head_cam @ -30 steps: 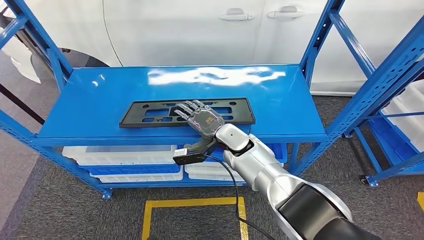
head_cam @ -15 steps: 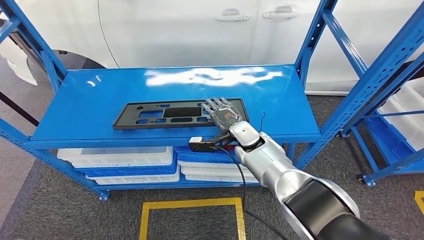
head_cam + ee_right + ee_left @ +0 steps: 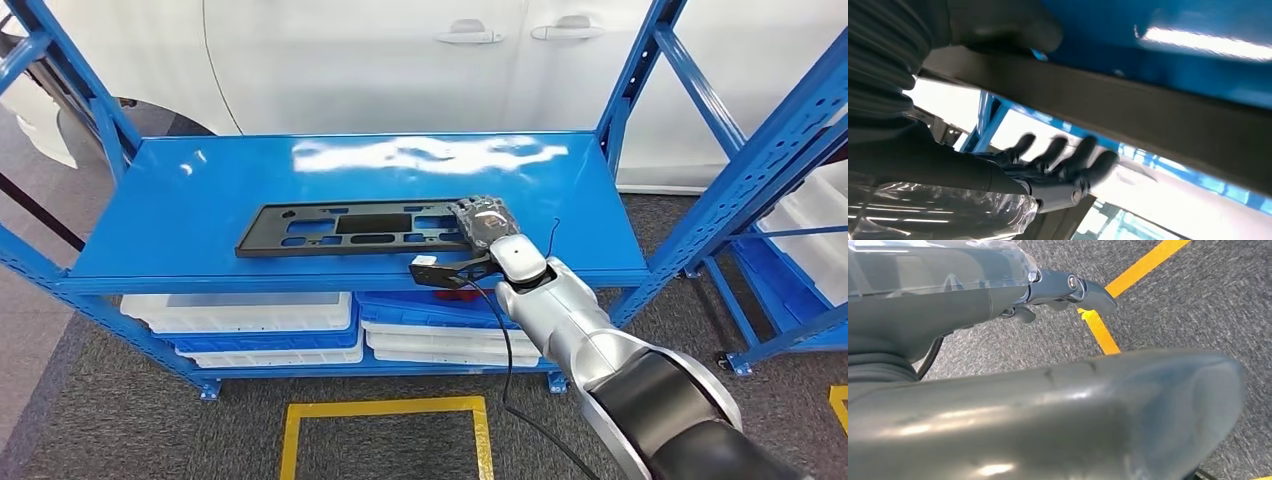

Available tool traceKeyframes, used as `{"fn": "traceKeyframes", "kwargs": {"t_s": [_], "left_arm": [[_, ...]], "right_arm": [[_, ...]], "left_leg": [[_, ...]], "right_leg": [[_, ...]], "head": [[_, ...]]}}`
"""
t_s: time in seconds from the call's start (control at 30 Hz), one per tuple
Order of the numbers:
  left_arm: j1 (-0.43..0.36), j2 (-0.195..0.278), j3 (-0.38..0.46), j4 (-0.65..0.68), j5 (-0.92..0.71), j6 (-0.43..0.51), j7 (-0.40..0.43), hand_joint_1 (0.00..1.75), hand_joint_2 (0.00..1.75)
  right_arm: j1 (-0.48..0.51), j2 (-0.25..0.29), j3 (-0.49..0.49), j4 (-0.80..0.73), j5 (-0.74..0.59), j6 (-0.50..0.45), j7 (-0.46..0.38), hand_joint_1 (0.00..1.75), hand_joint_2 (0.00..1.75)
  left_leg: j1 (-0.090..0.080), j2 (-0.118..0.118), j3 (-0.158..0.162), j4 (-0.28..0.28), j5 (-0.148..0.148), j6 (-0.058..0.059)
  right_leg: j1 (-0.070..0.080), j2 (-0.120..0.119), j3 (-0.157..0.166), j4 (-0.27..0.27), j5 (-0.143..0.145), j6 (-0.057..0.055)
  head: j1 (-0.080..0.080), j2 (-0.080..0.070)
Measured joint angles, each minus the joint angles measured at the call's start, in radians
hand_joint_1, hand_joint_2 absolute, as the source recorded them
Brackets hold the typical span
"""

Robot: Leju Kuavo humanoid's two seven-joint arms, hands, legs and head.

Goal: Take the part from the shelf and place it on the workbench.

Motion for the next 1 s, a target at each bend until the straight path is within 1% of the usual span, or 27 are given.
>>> {"fn": "traceKeyframes", "kwargs": {"t_s": [0.03,0.1,0.13,0.17,0.2,0.27,0.3,0.33,0.37,0.4,0.43,0.47,0.5,0.53,0.6,0.63,0.67,0.7,0.73,0.77,0.8,0.83,0.87,0.9,0.93,0.97,1.0], "left_arm": [[-0.001,0.0,0.0,0.0,0.0,0.0,0.0,0.0,0.0],[-0.001,0.0,0.0,0.0,0.0,0.0,0.0,0.0,0.0],[-0.001,0.0,0.0,0.0,0.0,0.0,-0.001,0.0,0.0],[-0.002,0.0,0.0,0.0,0.001,0.0,-0.003,0.0,0.0],[-0.002,0.0,0.0,0.0,0.003,0.0,-0.004,0.0,0.0],[0.0,0.0,0.0,0.0,0.008,0.001,-0.006,0.0,0.0],[0.001,0.0,0.0,0.0,0.011,0.002,-0.008,0.0,0.0],[0.002,0.0,0.0,0.0,0.014,0.003,-0.01,0.0,0.0],[0.003,0.0,0.001,0.0,0.016,0.004,-0.012,0.0,0.0],[0.003,0.0,0.001,0.0,0.018,0.004,-0.014,0.0,0.0],[0.002,0.0,0.001,0.0,0.019,0.005,-0.016,0.0,0.0],[0.001,0.0,0.001,0.0,0.02,0.006,-0.017,0.0,0.0],[0.0,0.0,0.001,0.0,0.022,0.007,-0.018,0.0,0.0],[0.0,0.0,0.001,0.0,0.023,0.008,-0.018,0.0,0.0],[0.002,0.0,0.002,0.0,0.027,0.011,-0.019,0.0,0.0],[0.002,0.0,0.002,0.0,0.028,0.012,-0.019,0.0,0.0],[0.002,0.0,0.002,0.0,0.028,0.014,-0.019,0.0,0.0],[0.002,0.0,0.002,0.0,0.029,0.016,-0.019,0.0,0.0],[0.003,0.0,0.002,0.0,0.03,0.017,-0.019,0.0,0.0],[0.003,0.0,0.003,0.0,0.03,0.019,-0.019,0.0,0.0],[0.004,0.0,0.003,0.0,0.031,0.02,-0.019,0.0,0.0],[0.005,0.0,0.004,0.0,0.033,0.022,-0.019,0.0,0.0],[0.006,0.0,0.005,0.0,0.034,0.023,-0.02,0.0,0.0],[0.007,0.0,0.006,0.0,0.036,0.025,-0.02,0.0,0.0],[0.009,0.0,0.008,0.0,0.038,0.026,-0.022,0.0,0.0],[0.01,0.0,0.01,0.0,0.041,0.028,-0.024,0.0,0.0],[0.011,0.0,0.012,0.0,0.043,0.03,-0.026,0.0,0.0]], "right_arm": [[0.0,-0.001,-0.001,0.001,0.002,-0.002,-0.007,1.75,1.75],[-0.004,-0.003,-0.003,0.001,0.007,-0.009,-0.022,1.75,1.75],[-0.007,-0.003,-0.004,0.001,0.009,-0.013,-0.029,1.75,1.75],[-0.011,-0.003,-0.004,0.0,0.012,-0.017,-0.035,1.75,1.75],[-0.014,-0.003,-0.005,0.0,0.015,-0.019,-0.041,1.75,1.75],[-0.017,-0.003,-0.005,0.0,0.021,-0.023,-0.052,1.75,1.75],[-0.018,-0.003,-0.005,0.0,0.023,-0.026,-0.058,1.75,1.75],[-0.019,-0.002,-0.005,0.0,0.025,-0.03,-0.064,1.75,1.75],[-0.02,-0.001,-0.005,0.0,0.025,-0.034,-0.072,1.75,1.75],[-0.023,0.0,-0.006,0.0,0.025,-0.039,-0.081,1.75,1.75],[-0.025,0.001,-0.008,0.0,0.02,-0.042,-0.091,1.75,1.75],[-0.028,0.002,-0.011,0.0,0.011,-0.044,-0.105,1.75,1.75],[-0.029,0.002,-0.018,0.0,-0.009,-0.045,-0.125,1.75,1.75],[-0.03,0.004,-0.028,0.0,-0.038,-0.042,-0.151,1.75,1.75],[-0.029,0.008,-0.061,-0.003,-0.128,-0.024,-0.23,1.75,1.75],[-0.029,0.011,-0.083,-0.007,-0.18,-0.01,-0.279,1.75,1.75],[-0.029,0.014,-0.108,-0.014,-0.235,0.007,-0.332,1.75,1.75],[-0.03,0.018,-0.133,-0.023,-0.288,0.029,-0.384,1.75,1.75],[-0.03,0.024,-0.16,-0.036,-0.342,0.056,-0.43,1.75,1.75],[-0.03,0.031,-0.184,-0.055,-0.4,0.09,-0.468,1.75,1.75],[-0.03,0.037,-0.206,-0.078,-0.462,0.131,-0.497,1.75,1.75],[-0.03,0.043,-0.224,-0.109,-0.531,0.177,-0.517,1.75,1.75],[-0.032,0.048,-0.237,-0.141,-0.599,0.223,-0.528,1.75,1.75],[-0.035,0.051,-0.245,-0.175,-0.667,0.268,-0.531,1.75,1.75],[-0.04,0.053,-0.252,-0.211,-0.737,0.311,-0.53,1.75,1.75],[-0.046,0.054,-0.257,-0.249,-0.81,0.351,-0.526,1.75,1.75],[-0.051,0.056,-0.261,-0.288,-0.885,0.39,-0.521,1.75,1.75]], "left_leg": [[-0.001,0.0,-0.001,0.0,0.0,-0.005],[0.0,0.0,0.0,0.001,-0.002,-0.015],[0.001,0.001,-0.005,0.013,-0.012,-0.021],[0.003,0.001,-0.017,0.043,-0.032,-0.026],[0.004,0.001,-0.04,0.095,-0.062,-0.03],[0.006,0.001,-0.104,0.236,-0.124,-0.037],[0.006,0.001,-0.13,0.29,-0.14,-0.038],[0.006,0.001,-0.137,0.305,-0.136,-0.038],[0.006,0.001,-0.127,0.284,-0.115,-0.036],[0.006,0.001,-0.095,0.22,-0.08,-0.031],[0.005,0.001,-0.056,0.14,-0.047,-0.025],[0.003,0.002,-0.022,0.071,-0.024,-0.019],[0.001,0.002,0.003,0.02,-0.01,-0.013],[-0.002,0.002,0.012,0.0,-0.008,-0.009],[-0.002,0.001,0.013,-0.005,-0.004,-0.001],[0.001,0.001,0.014,-0.01,0.001,0.004],[0.004,0.001,0.015,-0.015,0.006,0.009],[0.007,0.002,0.015,-0.02,0.01,0.012],[0.007,0.002,0.014,-0.021,0.012,0.014],[0.007,0.003,0.012,-0.02,0.012,0.016],[0.007,0.003,0.01,-0.019,0.012,0.016],[0.007,0.002,0.009,-0.017,0.012,0.015],[0.008,0.001,0.009,-0.015,0.01,0.015],[0.008,-0.001,0.009,-0.012,0.008,0.012],[0.009,-0.003,0.009,-0.007,0.004,0.009],[0.007,-0.004,0.007,0.0,-0.001,0.004],[0.006,-0.005,0.003,0.006,-0.005,-0.001]], "right_leg": [[0.003,0.001,0.0,-0.001,-0.001,-0.006],[0.002,0.0,0.0,-0.004,0.001,-0.017],[0.001,-0.001,0.002,-0.007,0.002,-0.023],[-0.001,-0.002,0.004,-0.009,0.003,-0.028],[-0.002,-0.004,0.006,-0.01,0.004,-0.032],[0.0,-0.006,0.006,-0.01,0.003,-0.036],[0.001,-0.006,0.007,-0.01,0.003,-0.037],[0.002,-0.006,0.007,-0.01,0.003,-0.037],[0.002,-0.006,0.008,-0.01,0.003,-0.037],[0.003,-0.005,0.01,-0.009,0.002,-0.037],[0.004,-0.004,0.012,-0.009,0.002,-0.037],[0.006,-0.003,0.012,-0.009,0.002,-0.034],[0.008,-0.003,0.012,-0.008,0.002,-0.031],[0.008,-0.002,0.011,-0.009,0.003,-0.026],[0.009,-0.002,0.011,-0.012,0.007,-0.014],[0.009,-0.002,0.009,-0.01,0.003,-0.008],[0.009,-0.002,0.001,0.007,-0.01,-0.003],[0.008,-0.003,-0.014,0.041,-0.034,0.001],[0.006,-0.003,-0.041,0.099,-0.067,0.004],[0.005,-0.003,-0.074,0.171,-0.102,0.006],[0.004,-0.003,-0.104,0.234,-0.125,0.007],[0.002,-0.004,-0.123,0.273,-0.132,0.009],[0.0,-0.004,-0.123,0.273,-0.118,0.009],[-0.003,-0.004,-0.104,0.231,-0.087,0.01],[-0.005,-0.004,-0.072,0.162,-0.05,0.01],[-0.005,-0.005,-0.041,0.095,-0.025,0.009],[-0.005,-0.004,-0.019,0.046,-0.009,0.006]], "head": [[0.0,0.0],[0.0,0.0],[0.0,0.0],[0.0,0.0],[0.0,0.0],[0.0,0.0],[0.0,0.0],[0.0,0.0],[0.0,0.0],[0.0,0.0],[0.0,0.0],[0.0,0.0],[0.0,0.0],[0.0,0.0],[0.0,0.0],[0.0,0.0],[0.0,0.0],[0.0,0.0],[0.0,0.0],[0.0,0.0],[0.0,0.0],[0.0,0.0],[0.0,0.0],[0.0,0.0],[0.0,0.0],[0.0,0.0],[0.0,0.0]]}}
